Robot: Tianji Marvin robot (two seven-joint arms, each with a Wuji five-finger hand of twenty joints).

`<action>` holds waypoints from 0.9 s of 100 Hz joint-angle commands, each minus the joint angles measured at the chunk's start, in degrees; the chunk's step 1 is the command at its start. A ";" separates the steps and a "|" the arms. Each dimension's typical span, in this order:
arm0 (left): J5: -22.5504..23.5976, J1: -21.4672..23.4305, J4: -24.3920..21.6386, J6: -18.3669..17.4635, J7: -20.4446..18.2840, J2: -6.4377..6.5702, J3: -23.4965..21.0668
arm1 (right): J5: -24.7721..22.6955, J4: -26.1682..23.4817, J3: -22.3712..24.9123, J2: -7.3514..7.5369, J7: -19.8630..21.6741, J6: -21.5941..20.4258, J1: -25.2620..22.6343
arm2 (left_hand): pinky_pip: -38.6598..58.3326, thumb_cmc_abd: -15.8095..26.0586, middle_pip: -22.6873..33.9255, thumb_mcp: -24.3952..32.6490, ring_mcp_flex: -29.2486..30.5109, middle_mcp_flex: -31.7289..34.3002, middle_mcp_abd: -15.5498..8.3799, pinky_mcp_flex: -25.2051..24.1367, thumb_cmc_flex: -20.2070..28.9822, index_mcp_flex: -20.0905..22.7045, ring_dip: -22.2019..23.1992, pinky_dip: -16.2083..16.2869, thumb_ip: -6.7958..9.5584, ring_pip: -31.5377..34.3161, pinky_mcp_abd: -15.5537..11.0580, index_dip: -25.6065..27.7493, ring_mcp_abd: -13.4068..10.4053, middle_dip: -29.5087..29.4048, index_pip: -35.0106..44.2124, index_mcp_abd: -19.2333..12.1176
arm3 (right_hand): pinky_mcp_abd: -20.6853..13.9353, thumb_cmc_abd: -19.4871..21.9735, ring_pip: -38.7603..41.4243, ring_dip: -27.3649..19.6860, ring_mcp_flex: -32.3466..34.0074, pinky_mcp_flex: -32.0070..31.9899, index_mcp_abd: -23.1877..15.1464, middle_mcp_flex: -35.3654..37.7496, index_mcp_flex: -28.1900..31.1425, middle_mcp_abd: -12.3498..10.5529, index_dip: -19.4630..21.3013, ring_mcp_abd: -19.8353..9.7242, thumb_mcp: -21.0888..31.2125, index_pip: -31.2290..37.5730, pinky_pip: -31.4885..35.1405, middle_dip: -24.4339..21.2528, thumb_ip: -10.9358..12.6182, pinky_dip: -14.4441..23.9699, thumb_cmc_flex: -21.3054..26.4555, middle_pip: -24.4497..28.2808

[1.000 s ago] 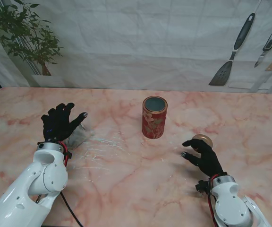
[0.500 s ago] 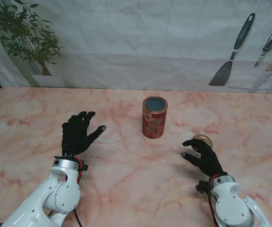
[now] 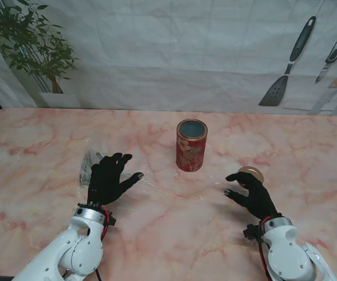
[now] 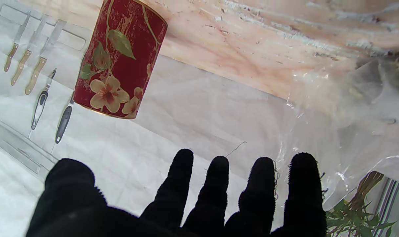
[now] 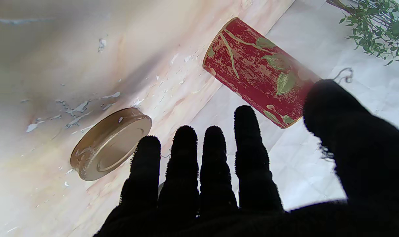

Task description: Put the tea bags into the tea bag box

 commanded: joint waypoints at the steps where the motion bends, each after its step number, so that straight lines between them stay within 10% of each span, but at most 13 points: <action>1: -0.34 0.60 -0.03 0.26 -0.34 -0.16 0.17 | -0.24 -0.41 0.02 0.05 0.72 -0.03 -0.39 | 1.72 0.65 0.31 -0.34 0.10 0.15 -1.65 -0.05 -1.05 -1.88 -0.34 0.99 -1.85 -2.90 -1.05 -0.55 -1.67 -0.70 0.45 -0.93 | -2.81 0.23 -1.40 -0.69 -1.20 -0.66 -1.54 -1.55 -1.66 -0.30 0.38 -2.11 -0.75 -0.70 -1.21 -0.29 1.01 0.70 0.08 -0.82; 90: -0.16 0.49 -0.16 -0.64 0.81 -0.27 0.67 | -9.65 -2.12 1.97 2.36 8.12 3.27 1.62 | 2.58 0.39 0.68 -0.39 0.93 0.42 -1.86 1.17 -0.57 -1.88 -0.27 1.56 -1.87 -2.46 -0.48 -0.76 -2.08 -0.68 0.96 -0.92 | -2.97 -2.60 -1.12 -0.62 -2.67 -1.05 -2.85 -4.03 -7.00 0.99 0.40 -1.16 -0.22 -1.62 -2.36 -0.13 0.53 0.57 0.55 -0.77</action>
